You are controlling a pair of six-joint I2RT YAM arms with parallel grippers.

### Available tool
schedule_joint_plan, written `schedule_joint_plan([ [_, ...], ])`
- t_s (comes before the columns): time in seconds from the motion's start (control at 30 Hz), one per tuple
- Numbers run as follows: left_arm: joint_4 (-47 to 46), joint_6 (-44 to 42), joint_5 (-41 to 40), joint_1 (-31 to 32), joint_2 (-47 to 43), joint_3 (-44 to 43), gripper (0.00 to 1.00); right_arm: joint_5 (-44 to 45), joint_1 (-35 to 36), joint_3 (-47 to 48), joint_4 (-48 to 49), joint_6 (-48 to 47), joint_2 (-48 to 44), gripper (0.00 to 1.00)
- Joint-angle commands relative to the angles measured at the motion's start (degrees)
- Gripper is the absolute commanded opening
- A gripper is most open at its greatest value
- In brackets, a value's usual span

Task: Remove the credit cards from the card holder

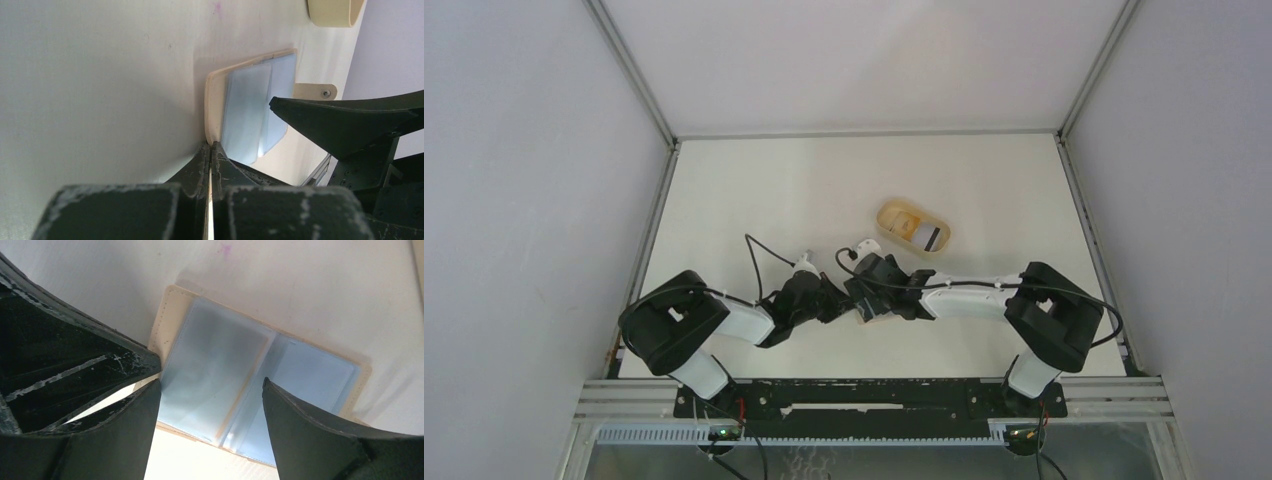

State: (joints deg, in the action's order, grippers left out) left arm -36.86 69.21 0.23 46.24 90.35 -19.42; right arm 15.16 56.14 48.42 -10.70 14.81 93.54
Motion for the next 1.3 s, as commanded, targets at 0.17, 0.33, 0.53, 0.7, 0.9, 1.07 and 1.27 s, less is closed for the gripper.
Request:
schedule_joint_plan([
  [0.17,8.3,-1.2,-0.9,-0.2,0.6,2.9,0.00,4.1,-4.0,-0.4,-6.3,-1.9,-4.9,0.83],
  [0.33,8.4,-1.3,-0.8,-0.2,0.9,2.6,0.00,3.5,-5.5,-1.2,-7.0,-1.7,-5.7,0.84],
  [0.53,8.7,-1.3,-0.8,-0.1,1.0,2.3,0.00,5.1,-7.7,-1.2,-9.0,0.3,-7.2,0.87],
  [0.7,9.1,-1.5,-0.7,-0.1,1.3,1.9,0.00,10.5,-9.4,2.0,-13.4,1.1,-9.1,0.89],
  [0.9,9.1,-1.9,-0.7,-0.1,1.6,1.5,0.00,20.3,-10.4,8.9,-22.4,2.3,-6.1,0.95],
  [1.07,9.4,-2.1,-0.7,-0.2,1.0,1.6,0.00,16.5,-10.7,11.9,-21.6,2.2,-13.4,0.96],
  [1.27,8.6,-2.1,0.4,-0.5,2.8,1.1,0.00,-1.8,-10.8,12.0,-14.0,-0.4,-22.0,0.95],
])
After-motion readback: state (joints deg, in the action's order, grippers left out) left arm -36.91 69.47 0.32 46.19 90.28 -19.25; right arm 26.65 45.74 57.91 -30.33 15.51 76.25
